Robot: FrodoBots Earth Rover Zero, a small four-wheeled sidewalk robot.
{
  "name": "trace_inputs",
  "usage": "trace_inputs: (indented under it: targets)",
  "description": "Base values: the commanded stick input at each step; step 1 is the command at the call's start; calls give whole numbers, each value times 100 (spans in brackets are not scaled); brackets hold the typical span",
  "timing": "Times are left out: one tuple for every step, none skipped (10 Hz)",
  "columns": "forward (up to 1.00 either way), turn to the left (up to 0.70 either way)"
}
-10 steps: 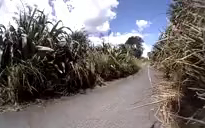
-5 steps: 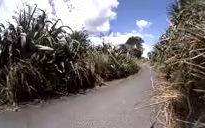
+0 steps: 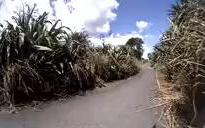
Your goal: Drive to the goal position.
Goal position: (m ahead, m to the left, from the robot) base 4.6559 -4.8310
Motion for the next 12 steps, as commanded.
trace_inputs:
  targets:
    - [35, 0]
    - [35, 0]
    - [36, 0]
    - [36, 0]
    - [37, 0]
    - [37, 0]
    - [37, 0]
    - [38, 0]
    - [38, 0]
    - [36, -6]
    - [33, -7]
    - [36, -11]
